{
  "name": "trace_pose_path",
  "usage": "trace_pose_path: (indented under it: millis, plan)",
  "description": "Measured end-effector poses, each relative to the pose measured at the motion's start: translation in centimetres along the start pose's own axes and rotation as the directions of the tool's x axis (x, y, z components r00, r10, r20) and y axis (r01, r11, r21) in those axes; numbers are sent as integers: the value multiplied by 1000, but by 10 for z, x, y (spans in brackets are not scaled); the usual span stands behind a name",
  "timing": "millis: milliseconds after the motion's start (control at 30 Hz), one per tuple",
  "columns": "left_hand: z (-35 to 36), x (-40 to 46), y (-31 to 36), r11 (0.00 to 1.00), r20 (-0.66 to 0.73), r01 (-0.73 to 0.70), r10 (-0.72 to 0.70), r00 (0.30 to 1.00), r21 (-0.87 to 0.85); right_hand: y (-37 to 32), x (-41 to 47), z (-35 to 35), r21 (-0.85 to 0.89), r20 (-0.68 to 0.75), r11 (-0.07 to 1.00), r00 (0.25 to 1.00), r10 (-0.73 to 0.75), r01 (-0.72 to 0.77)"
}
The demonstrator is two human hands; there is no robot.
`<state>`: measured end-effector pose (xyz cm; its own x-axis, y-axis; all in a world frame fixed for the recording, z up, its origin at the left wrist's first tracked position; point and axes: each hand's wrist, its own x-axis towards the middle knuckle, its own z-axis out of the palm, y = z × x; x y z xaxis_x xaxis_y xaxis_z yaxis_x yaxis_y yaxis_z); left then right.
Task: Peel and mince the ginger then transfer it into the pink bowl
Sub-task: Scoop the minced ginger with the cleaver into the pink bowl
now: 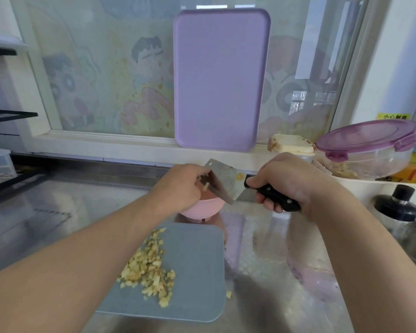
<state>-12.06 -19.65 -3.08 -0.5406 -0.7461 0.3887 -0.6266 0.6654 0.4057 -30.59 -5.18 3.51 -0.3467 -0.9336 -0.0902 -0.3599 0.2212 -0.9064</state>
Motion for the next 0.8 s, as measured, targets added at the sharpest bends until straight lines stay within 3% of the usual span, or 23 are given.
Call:
trace_pose_path:
  millis: [133, 200, 267, 367, 433, 500, 667, 800]
  plan:
    - [-10, -6, 0, 988, -44, 130, -126, 991, 87, 1, 1, 0, 11, -21, 1000, 1000, -17, 17]
    - [-11, -7, -1, 990, -87, 134, -129, 988, 53, 0, 0, -1, 10, -22, 1000, 1000, -22, 22]
    - [-12, -10, 0, 997, -127, 81, -82, 988, -13, 0, 0, -1, 8, -28, 1000, 999, -24, 25]
    - [-14, -21, 0, 994, -106, -110, 107, 989, -22, 1, 0, -1, 8, -35, 1000, 999, -20, 20]
    - [-12, -28, -4, 976, -35, -199, 203, 979, 86, 1, 1, -1, 7, -42, 1000, 999, -18, 19]
    - [-10, -32, -9, 968, -40, -156, 168, 985, 199, 1, 2, -1, 11, -53, 1000, 998, -18, 19]
    - [-14, -36, -8, 1000, -181, -6, 11, 983, 29, 1, 1, 0, 31, -65, 999, 998, -20, 22]
    - [-22, -55, 6, 996, -369, -55, 25, 929, -71, -1, -1, 4, 105, -103, 994, 994, -21, 32]
